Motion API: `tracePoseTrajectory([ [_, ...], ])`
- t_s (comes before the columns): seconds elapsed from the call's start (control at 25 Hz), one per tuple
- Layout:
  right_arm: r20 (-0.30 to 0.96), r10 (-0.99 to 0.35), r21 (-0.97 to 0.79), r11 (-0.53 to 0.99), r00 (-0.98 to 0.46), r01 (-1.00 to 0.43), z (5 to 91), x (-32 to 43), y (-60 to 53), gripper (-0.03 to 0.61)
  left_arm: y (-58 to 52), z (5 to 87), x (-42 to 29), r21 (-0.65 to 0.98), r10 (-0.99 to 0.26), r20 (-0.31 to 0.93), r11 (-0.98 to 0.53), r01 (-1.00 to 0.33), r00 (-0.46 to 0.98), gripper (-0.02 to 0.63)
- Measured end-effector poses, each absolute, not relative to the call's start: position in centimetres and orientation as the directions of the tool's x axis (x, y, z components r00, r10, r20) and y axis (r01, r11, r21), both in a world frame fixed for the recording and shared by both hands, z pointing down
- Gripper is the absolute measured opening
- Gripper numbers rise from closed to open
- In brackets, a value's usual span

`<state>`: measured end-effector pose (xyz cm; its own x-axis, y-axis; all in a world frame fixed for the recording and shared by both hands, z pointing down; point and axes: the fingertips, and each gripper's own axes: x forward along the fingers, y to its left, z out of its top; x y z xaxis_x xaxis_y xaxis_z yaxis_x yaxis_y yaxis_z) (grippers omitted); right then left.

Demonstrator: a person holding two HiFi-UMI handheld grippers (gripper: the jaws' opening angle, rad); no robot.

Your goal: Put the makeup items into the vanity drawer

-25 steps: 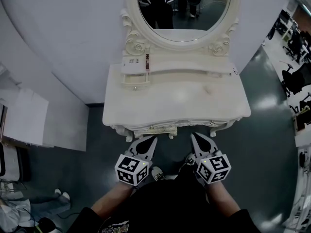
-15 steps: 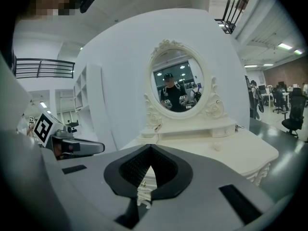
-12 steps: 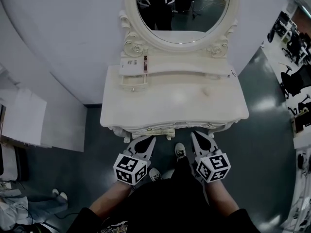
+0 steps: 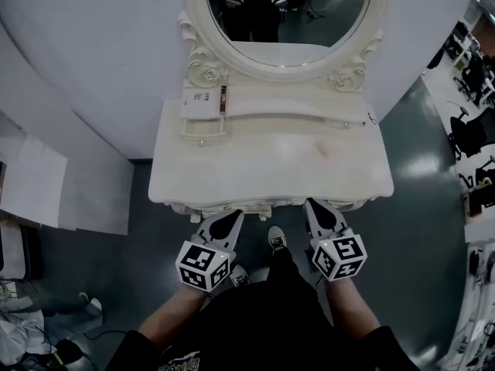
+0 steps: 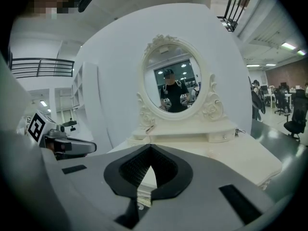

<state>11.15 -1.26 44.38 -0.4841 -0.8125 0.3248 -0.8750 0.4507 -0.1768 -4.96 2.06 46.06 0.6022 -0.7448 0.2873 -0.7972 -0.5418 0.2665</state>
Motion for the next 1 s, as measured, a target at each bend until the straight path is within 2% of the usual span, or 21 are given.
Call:
tracePoseTrajectory([
  [1.0, 0.373, -0.819, -0.175, 0.399, -0.436, -0.900, 48.0, 21.7, -11.0, 0.028, -8.1, 48.5, 4.9, 0.279, -0.706, 0.332, -0.561, -0.780, 0.626, 0.008],
])
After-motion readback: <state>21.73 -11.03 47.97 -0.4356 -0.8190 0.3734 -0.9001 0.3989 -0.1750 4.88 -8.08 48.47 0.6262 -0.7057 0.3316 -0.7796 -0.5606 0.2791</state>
